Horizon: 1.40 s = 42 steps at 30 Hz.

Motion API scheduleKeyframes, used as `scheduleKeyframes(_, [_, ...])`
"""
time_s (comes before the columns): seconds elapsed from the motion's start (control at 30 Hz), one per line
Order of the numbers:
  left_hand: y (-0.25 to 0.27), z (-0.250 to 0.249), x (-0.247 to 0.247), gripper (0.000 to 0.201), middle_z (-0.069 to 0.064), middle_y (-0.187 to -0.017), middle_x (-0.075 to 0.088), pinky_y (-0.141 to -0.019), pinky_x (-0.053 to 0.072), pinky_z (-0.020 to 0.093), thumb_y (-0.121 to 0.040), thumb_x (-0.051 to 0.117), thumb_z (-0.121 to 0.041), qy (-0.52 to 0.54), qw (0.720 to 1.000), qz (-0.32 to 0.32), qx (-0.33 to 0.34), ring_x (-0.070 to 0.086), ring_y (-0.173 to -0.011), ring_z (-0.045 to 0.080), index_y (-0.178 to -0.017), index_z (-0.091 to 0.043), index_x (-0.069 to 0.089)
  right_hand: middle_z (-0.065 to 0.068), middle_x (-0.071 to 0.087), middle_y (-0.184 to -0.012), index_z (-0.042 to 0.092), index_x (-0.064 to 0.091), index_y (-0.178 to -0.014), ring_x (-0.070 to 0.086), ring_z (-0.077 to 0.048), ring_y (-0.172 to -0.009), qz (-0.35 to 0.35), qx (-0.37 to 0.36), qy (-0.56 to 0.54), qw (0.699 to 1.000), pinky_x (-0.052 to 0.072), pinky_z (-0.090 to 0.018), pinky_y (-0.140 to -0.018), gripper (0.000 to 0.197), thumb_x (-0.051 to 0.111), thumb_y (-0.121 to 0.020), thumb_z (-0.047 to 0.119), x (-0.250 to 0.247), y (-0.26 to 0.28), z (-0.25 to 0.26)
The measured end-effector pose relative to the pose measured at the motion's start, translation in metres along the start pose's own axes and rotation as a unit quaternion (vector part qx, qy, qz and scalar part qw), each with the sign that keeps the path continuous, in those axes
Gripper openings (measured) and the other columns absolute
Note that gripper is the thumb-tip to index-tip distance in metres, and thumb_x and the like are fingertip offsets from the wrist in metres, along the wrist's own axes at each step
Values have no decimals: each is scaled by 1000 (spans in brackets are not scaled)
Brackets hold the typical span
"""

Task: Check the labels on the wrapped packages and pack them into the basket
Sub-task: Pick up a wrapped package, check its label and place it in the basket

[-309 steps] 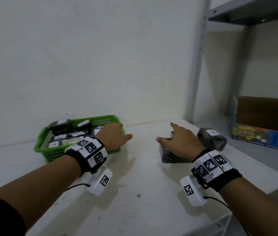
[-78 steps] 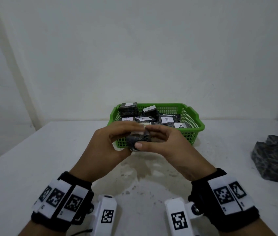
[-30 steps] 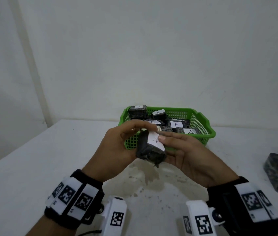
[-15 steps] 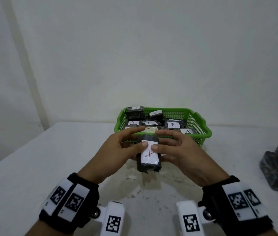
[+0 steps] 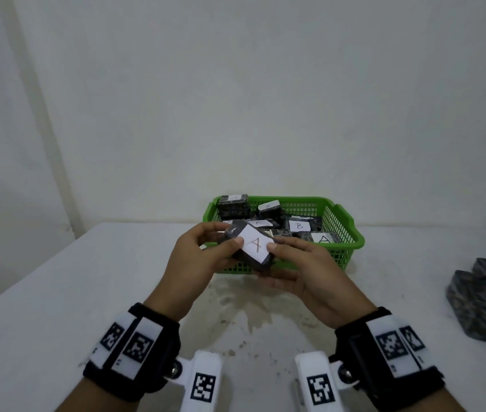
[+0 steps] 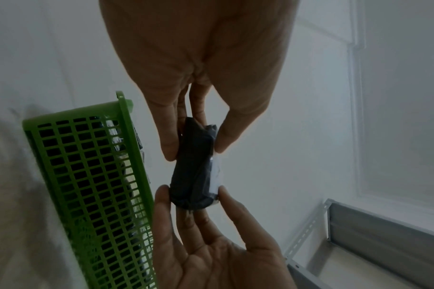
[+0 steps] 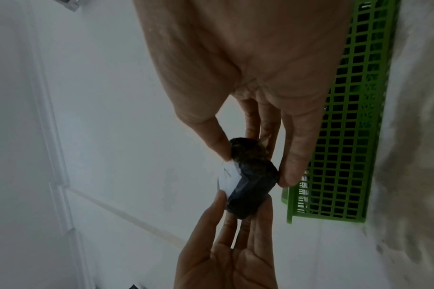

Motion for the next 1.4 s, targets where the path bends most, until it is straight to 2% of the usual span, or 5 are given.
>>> scheduleKeyframes(0.33, [-89,-19,0,30,0,-91,73,-77,55,26,-90,71,-38,-170,985,-3,-13,68,-84,12,-98,-9,72,-11,72,-95,-2,69,-107,73,-25,-75,-27,-6,99,995,64,-36,-69,15,69,-98,10,8,-75,50])
scheduleKeyframes(0.57, [-174,38,-22,36,4,-62,44,-52,29,26,-93,56,-27,-428,891,21,-148,42,-57,18,-63,-9,44,-27,71,-115,-10,67,-114,71,-39,-92,-45,73,207,975,63,-44,-72,34,79,-90,10,11,-165,44])
scheduleKeyframes(0.87, [-205,86,-12,39,-1,-78,46,-67,38,18,-106,36,-11,-442,869,130,-183,45,-79,20,-69,-18,41,-18,70,-89,-2,64,-79,74,-40,-92,-84,93,337,933,63,-52,-86,26,84,-86,12,27,-225,22])
scheduleKeyframes(1.0, [-205,86,-8,36,26,-138,55,-76,44,28,-107,33,-7,-450,864,129,-183,55,-124,35,-129,7,57,-11,66,-81,5,62,-72,73,-37,-97,-80,107,399,907,61,-51,-93,33,89,-81,21,35,-226,18])
scheduleKeyframes(1.4, [-203,80,-9,33,24,-122,61,-91,47,29,-107,32,-4,-444,873,126,-160,61,-112,31,-119,6,61,-9,71,-79,12,66,-67,67,-23,-77,-81,103,463,877,58,-33,-82,29,85,-86,25,36,-233,14])
Point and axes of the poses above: each hand's wrist, its own y-axis away from the middle knuckle, its own x-axis out of the palm, z = x × y, the point moved 9 cm from there along -y, towards the middle knuckle
